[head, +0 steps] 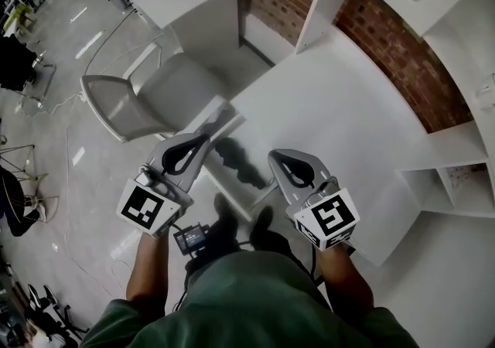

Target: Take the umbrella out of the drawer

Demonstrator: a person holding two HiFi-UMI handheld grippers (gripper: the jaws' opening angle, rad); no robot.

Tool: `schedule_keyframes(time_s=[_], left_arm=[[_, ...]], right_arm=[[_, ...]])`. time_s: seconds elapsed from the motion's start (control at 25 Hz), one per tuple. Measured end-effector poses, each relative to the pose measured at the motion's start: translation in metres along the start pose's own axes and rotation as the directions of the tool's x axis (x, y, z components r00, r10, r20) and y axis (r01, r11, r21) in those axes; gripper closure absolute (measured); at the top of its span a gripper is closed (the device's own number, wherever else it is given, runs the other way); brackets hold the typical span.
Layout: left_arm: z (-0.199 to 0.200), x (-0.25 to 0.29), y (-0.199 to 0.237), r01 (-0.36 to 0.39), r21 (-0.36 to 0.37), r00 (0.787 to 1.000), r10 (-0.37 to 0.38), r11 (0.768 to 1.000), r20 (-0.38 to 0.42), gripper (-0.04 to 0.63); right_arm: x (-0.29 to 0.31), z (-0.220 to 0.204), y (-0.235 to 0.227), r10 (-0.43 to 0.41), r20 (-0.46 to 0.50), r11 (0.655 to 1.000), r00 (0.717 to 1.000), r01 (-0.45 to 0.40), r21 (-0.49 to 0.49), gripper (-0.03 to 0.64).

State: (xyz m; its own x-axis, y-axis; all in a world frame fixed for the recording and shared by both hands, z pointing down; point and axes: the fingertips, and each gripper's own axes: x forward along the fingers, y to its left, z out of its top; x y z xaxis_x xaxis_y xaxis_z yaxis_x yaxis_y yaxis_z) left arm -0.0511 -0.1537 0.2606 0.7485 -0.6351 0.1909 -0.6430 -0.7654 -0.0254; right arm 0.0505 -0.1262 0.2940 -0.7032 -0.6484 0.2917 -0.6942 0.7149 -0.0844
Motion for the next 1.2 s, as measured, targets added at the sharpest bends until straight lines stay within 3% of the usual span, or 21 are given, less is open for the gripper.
schedule_keyframes(time_s=[0.84, 1.2], left_arm=[[-0.133, 0.019, 0.056, -0.001, -0.100, 0.994, -0.010, 0.995, -0.107, 0.592], [-0.175, 0.023, 0.065, 0.016, -0.137, 0.989, -0.036, 0.990, -0.145, 0.592]], right_arm=[[0.121, -0.147, -0.017, 0.048, -0.214, 0.996, 0.976, -0.030, 0.086, 0.598], [0.158, -0.200, -0.017, 0.057, -0.302, 0.995, 0.952, -0.028, 0.100, 0.589]])
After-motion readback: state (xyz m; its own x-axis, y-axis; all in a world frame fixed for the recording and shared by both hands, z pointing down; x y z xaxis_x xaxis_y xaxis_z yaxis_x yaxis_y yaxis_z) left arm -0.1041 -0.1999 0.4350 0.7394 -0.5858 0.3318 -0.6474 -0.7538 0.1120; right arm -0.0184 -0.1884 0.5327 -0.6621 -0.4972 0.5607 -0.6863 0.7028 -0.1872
